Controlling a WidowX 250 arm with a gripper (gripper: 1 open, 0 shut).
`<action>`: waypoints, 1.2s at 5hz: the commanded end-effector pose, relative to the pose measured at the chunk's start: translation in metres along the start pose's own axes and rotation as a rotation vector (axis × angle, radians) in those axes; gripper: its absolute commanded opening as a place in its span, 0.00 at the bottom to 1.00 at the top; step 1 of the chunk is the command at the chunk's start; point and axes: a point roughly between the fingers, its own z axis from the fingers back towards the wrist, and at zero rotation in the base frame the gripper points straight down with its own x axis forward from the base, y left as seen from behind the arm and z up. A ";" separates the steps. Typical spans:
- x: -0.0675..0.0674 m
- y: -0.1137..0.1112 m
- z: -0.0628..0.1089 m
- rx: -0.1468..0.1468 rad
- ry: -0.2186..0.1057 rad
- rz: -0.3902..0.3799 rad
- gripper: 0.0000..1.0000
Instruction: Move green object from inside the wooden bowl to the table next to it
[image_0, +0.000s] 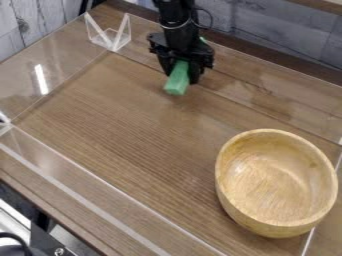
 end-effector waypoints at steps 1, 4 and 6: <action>0.015 0.000 0.010 0.017 -0.063 0.017 0.00; 0.007 -0.002 0.001 0.047 -0.056 0.148 0.00; 0.020 -0.010 0.035 -0.005 -0.049 0.040 0.00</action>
